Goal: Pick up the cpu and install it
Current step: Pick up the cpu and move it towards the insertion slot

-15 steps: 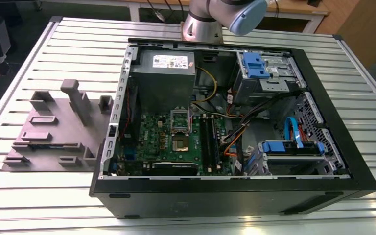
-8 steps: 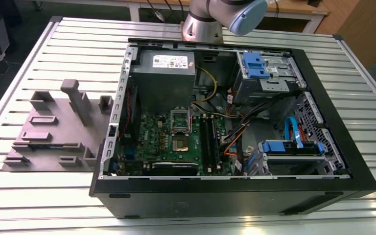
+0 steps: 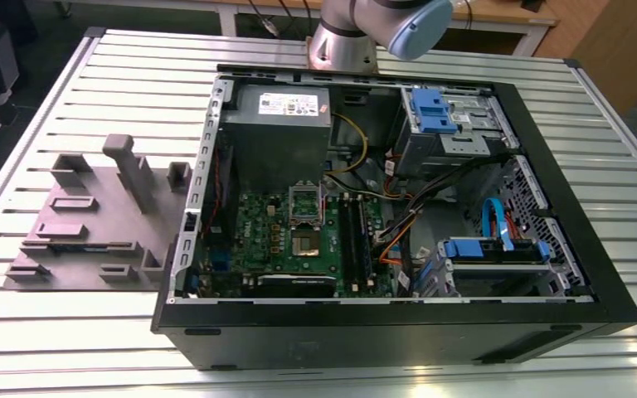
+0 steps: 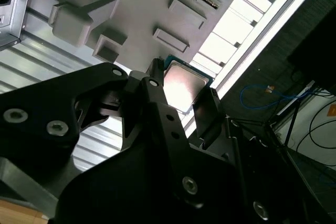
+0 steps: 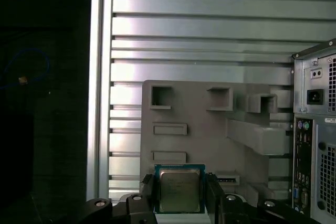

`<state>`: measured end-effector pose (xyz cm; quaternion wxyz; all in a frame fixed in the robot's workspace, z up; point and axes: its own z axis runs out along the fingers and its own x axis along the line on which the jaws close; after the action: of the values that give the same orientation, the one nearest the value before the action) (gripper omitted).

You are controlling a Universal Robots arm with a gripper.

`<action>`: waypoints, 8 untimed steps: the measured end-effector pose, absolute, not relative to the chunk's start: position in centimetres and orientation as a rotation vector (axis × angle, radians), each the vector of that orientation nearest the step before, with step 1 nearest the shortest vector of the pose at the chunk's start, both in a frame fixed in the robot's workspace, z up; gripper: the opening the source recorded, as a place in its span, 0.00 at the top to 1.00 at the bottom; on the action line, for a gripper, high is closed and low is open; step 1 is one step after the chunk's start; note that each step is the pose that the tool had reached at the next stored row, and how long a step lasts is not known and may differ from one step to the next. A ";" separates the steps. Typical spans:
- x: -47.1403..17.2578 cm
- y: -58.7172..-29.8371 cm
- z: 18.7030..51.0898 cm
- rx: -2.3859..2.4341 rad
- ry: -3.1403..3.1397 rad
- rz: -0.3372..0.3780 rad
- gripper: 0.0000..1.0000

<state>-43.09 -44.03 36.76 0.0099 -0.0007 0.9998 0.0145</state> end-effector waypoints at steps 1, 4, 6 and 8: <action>-43.0 -44.0 36.8 -0.002 3.121 0.045 0.53; -42.8 -44.0 36.8 -0.002 3.121 0.045 0.53; -42.6 -44.0 36.8 -0.002 3.121 0.045 0.53; -42.5 -44.0 36.8 -0.002 3.121 0.045 0.53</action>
<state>-42.47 -44.03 36.76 0.0099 -0.0006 0.9998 0.0145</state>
